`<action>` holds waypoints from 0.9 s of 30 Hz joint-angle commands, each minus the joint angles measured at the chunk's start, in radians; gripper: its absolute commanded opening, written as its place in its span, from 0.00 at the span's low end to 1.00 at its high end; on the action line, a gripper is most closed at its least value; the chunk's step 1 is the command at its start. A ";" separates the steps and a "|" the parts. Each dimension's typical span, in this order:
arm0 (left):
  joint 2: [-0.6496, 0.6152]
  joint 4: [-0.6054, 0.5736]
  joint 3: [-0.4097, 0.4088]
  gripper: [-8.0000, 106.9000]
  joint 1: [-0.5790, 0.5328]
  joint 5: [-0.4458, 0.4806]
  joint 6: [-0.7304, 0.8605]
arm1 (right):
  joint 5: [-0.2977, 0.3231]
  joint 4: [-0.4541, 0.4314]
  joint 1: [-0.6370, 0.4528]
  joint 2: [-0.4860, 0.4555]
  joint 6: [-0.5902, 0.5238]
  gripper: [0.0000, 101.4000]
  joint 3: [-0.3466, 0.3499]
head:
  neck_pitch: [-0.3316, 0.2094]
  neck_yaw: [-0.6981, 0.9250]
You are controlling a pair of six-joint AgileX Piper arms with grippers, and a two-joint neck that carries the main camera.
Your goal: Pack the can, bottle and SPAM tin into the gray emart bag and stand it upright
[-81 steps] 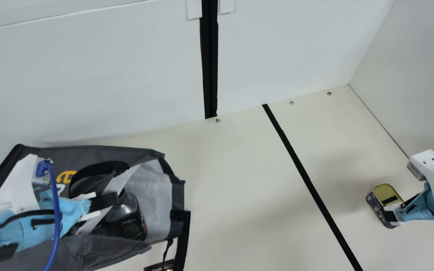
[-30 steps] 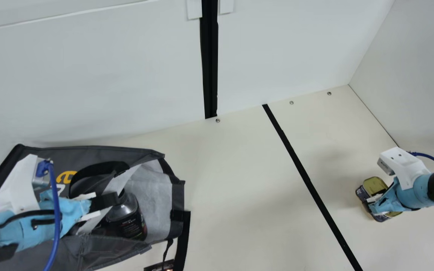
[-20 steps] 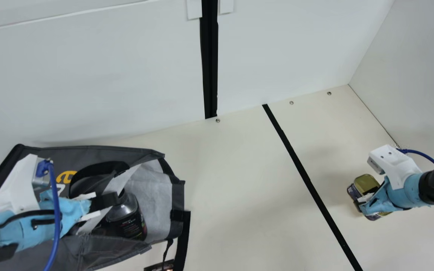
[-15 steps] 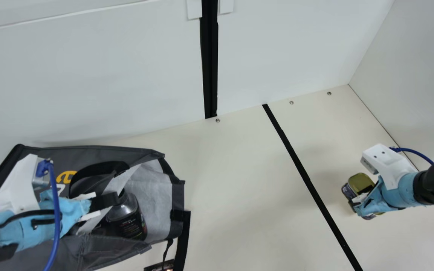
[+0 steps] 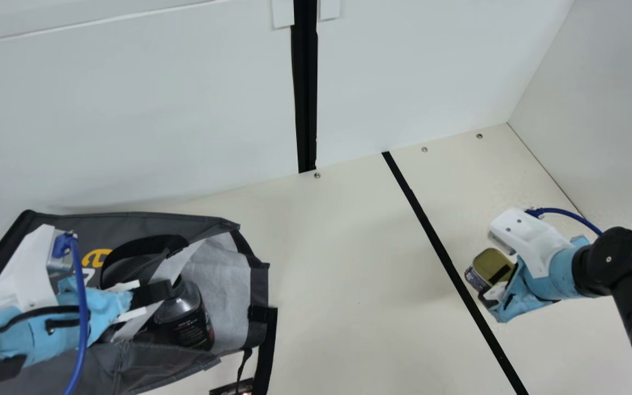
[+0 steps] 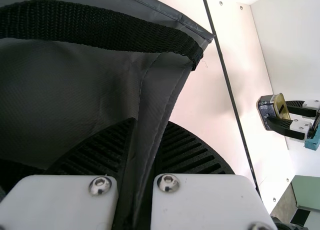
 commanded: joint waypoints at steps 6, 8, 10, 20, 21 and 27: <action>0.000 0.000 0.000 0.00 0.000 0.000 0.000 | 0.014 0.003 0.085 -0.011 -0.002 0.00 -0.006 | -0.023 -0.001; 0.000 0.000 0.000 0.00 0.000 0.000 0.000 | 0.019 0.003 0.110 -0.014 0.000 0.00 -0.008 | -0.023 -0.001; 0.000 0.000 0.000 0.00 0.000 0.000 0.000 | 0.023 0.003 0.135 -0.016 0.003 0.00 -0.012 | -0.023 -0.001; 0.000 0.000 0.000 0.00 0.000 0.000 0.000 | 0.031 0.000 0.268 -0.018 0.030 0.00 -0.027 | -0.023 -0.001; 0.000 0.000 0.000 0.00 0.000 0.000 0.000 | 0.032 0.000 0.280 -0.019 0.032 0.00 -0.028 | -0.023 -0.001; 0.000 0.000 0.000 0.00 0.000 0.000 0.000 | 0.033 -0.003 0.351 -0.021 0.046 0.00 -0.033 | -0.023 -0.001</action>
